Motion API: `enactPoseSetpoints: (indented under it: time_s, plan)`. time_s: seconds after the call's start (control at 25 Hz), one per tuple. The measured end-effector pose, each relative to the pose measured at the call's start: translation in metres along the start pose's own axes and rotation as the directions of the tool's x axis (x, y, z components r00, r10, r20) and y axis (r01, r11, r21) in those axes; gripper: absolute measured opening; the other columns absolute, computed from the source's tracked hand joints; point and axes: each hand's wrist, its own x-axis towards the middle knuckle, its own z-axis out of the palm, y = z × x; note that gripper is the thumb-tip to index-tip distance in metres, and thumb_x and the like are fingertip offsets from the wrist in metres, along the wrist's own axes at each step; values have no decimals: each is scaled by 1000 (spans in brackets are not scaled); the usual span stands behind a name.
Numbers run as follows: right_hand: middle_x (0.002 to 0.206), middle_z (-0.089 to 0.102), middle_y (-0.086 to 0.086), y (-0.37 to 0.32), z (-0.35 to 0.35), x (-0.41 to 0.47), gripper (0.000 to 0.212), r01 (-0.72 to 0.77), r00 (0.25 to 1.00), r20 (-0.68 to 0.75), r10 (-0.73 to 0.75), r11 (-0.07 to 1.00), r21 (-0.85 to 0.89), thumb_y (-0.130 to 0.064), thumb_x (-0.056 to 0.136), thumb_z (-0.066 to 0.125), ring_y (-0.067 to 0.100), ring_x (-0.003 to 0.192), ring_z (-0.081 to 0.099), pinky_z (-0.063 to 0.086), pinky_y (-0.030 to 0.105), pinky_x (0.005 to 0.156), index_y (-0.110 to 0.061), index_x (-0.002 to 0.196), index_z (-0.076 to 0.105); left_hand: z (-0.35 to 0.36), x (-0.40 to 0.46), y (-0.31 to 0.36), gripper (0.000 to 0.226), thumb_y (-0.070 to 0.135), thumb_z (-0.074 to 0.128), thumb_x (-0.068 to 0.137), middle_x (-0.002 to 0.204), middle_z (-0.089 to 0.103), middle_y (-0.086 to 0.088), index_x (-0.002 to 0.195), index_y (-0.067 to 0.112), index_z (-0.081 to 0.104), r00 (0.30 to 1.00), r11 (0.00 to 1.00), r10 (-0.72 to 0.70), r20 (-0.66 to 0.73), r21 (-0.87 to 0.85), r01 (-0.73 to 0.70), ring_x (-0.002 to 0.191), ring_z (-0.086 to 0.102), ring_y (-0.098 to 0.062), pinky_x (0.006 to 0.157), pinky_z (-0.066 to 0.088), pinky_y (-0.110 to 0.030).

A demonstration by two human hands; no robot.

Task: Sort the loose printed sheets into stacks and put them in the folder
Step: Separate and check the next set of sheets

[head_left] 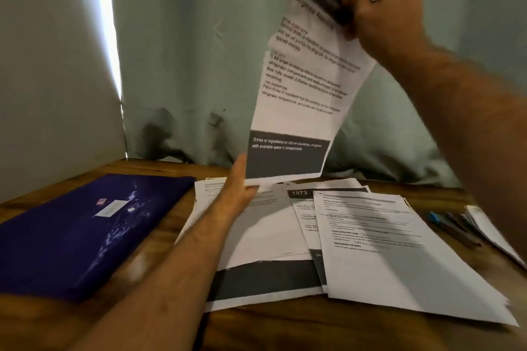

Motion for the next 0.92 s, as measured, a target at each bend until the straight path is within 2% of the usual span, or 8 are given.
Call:
enactPoseSetpoints:
  time_s: [0.08, 0.16, 0.24, 0.32, 0.4, 0.64, 0.76, 0.92]
  plan:
    - [101, 63, -6, 7, -25, 5, 25, 25, 997, -69, -31, 996, -85, -28, 92, 53, 6, 87, 57, 39, 2, 72, -18, 108, 69, 20, -11, -3, 23, 34, 57, 101, 127, 65, 6, 124, 31, 62, 973, 931, -34, 228, 360, -52, 91, 59, 2, 74, 45, -7]
    - [99, 64, -3, 19, -42, 3, 26, 25, 999, -26, -31, 984, -176, -26, 91, 54, 9, 85, 55, 40, 11, 73, -17, 109, 70, 38, -17, -6, 16, 30, 62, 98, 125, 66, 9, 113, 36, 63, 929, 909, -79, 362, 409, -82, 108, 61, -6, 95, 51, -26]
    - [97, 66, 5, 39, -48, -8, 23, -19, 997, 70, 41, 958, -285, -21, 90, 59, 15, 82, 55, 40, 21, 75, -14, 109, 71, 55, -22, -6, 17, 33, 64, 96, 120, 69, 6, 113, 34, 65, 909, 841, -85, 409, 518, -155, 107, 65, -14, 96, 55, -38]
    - [90, 66, 7, 63, -45, -32, 20, -98, 972, 167, 168, 927, -361, -16, 89, 64, 18, 74, 55, 38, 23, 73, -15, 107, 72, 64, -21, -8, 21, 36, 59, 98, 119, 69, 2, 117, 29, 66, 897, 660, -73, 436, 696, -284, 103, 65, -18, 95, 55, -40]
    - [86, 67, 7, 87, -37, -65, 16, -157, 918, 272, 290, 894, -420, -15, 88, 66, 17, 66, 55, 38, 24, 72, -19, 101, 73, 68, -20, -11, 26, 37, 57, 99, 118, 70, 3, 119, 26, 68, 904, 580, -66, 423, 753, -310, 103, 64, -17, 97, 53, -38]
    - [84, 71, 8, 133, -8, -154, 12, -274, 761, 407, 505, 819, -505, -15, 87, 65, 27, 81, 64, 41, 24, 71, -21, 91, 75, 58, -12, -21, 21, 32, 62, 96, 115, 71, 10, 114, 30, 72, 921, 651, -44, 388, 710, -268, 102, 63, -11, 96, 53, -36]
    - [93, 74, 6, 129, 13, -167, 14, -274, 744, 444, 500, 834, -480, -16, 88, 65, 25, 84, 65, 50, 28, 78, -22, 95, 75, 43, -2, -26, 19, 25, 64, 96, 111, 72, 11, 111, 29, 74, 952, 698, -21, 306, 686, -205, 97, 63, -8, 96, 53, -35]
    - [94, 72, 0, 103, 44, -165, 10, -232, 758, 502, 417, 891, -389, -26, 90, 66, 10, 72, 60, 43, 23, 71, -25, 97, 74, 1, 14, -35, 26, 29, 75, 88, 119, 70, 6, 113, 28, 73, 989, 683, -89, 120, 730, -28, 109, 61, -14, 97, 49, -33]
